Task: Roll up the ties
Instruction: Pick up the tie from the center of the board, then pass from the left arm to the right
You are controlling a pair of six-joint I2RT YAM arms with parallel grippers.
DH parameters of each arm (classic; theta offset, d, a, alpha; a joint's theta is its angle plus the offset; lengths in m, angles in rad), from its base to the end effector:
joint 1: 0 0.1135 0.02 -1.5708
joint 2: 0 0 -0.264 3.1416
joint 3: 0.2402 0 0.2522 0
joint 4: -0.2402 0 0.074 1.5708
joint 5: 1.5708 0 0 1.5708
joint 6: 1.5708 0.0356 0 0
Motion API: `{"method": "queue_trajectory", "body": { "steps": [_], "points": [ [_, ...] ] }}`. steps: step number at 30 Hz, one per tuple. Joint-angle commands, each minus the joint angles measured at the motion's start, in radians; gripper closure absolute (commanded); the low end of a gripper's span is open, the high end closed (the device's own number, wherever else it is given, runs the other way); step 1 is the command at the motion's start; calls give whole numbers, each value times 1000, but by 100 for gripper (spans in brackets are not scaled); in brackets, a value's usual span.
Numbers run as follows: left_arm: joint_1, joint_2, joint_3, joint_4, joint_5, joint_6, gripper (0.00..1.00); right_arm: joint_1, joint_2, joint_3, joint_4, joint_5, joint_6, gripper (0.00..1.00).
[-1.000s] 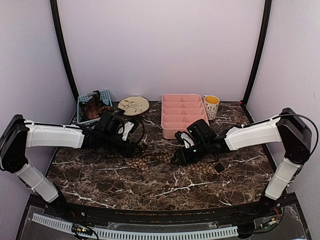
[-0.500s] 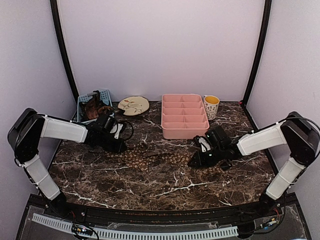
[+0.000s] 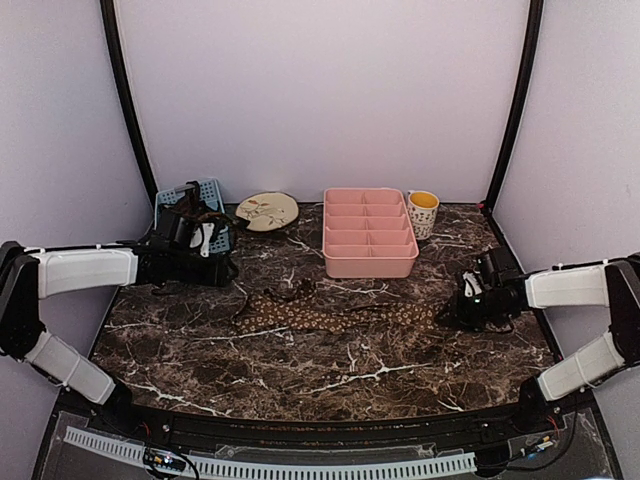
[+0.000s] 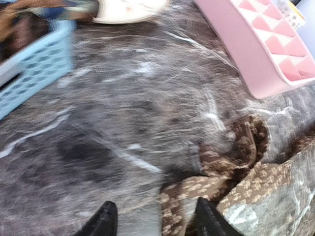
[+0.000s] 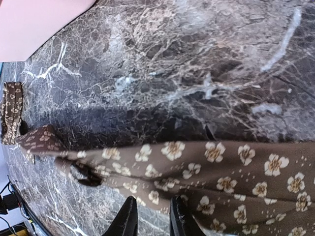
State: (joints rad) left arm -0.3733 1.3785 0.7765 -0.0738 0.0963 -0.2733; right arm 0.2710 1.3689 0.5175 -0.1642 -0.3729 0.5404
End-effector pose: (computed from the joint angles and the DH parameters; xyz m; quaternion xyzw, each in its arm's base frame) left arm 0.2695 -0.1092 0.2149 0.0658 0.8983 -0.1785 0.3960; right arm 0.2182 0.0741 0.1364 0.0766 0.9433 0.2701 0.1771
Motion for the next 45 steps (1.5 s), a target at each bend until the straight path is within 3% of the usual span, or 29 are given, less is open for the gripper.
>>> {"method": "queue_trajectory", "body": {
  "steps": [1, 9, 17, 19, 21, 26, 28, 33, 37, 45],
  "points": [
    [-152, 115, 115, -13, 96, 149, 40, -7, -34, 69, -76, -46, -35, 76],
    [-318, 411, 365, -18, 94, 186, 31, 157, -7, 185, -33, -48, -30, 64],
    [-360, 611, 515, -87, 43, 194, 31, 272, 175, 310, 20, 1, -59, 54],
    [-357, 617, 508, -97, 2, 197, 34, 279, 214, 322, 39, 10, -62, 53],
    [-347, 606, 500, -119, -33, 205, 48, 279, 273, 327, 47, 33, -76, 55],
    [-283, 475, 413, -112, -12, 202, 91, 276, 364, 319, 29, 86, -104, 70],
    [-250, 396, 364, -87, 16, 194, 100, 271, 378, 302, 29, 89, -105, 72],
    [-134, 159, 257, -76, 19, 202, 100, 249, 371, 260, 20, 85, -110, 74],
    [-43, -67, 177, -46, -56, 183, 100, 224, 345, 218, 4, 76, -122, 74],
    [103, -329, 247, -150, -223, 271, 100, 169, 310, 172, -27, 67, -160, 74]
  ]
}}
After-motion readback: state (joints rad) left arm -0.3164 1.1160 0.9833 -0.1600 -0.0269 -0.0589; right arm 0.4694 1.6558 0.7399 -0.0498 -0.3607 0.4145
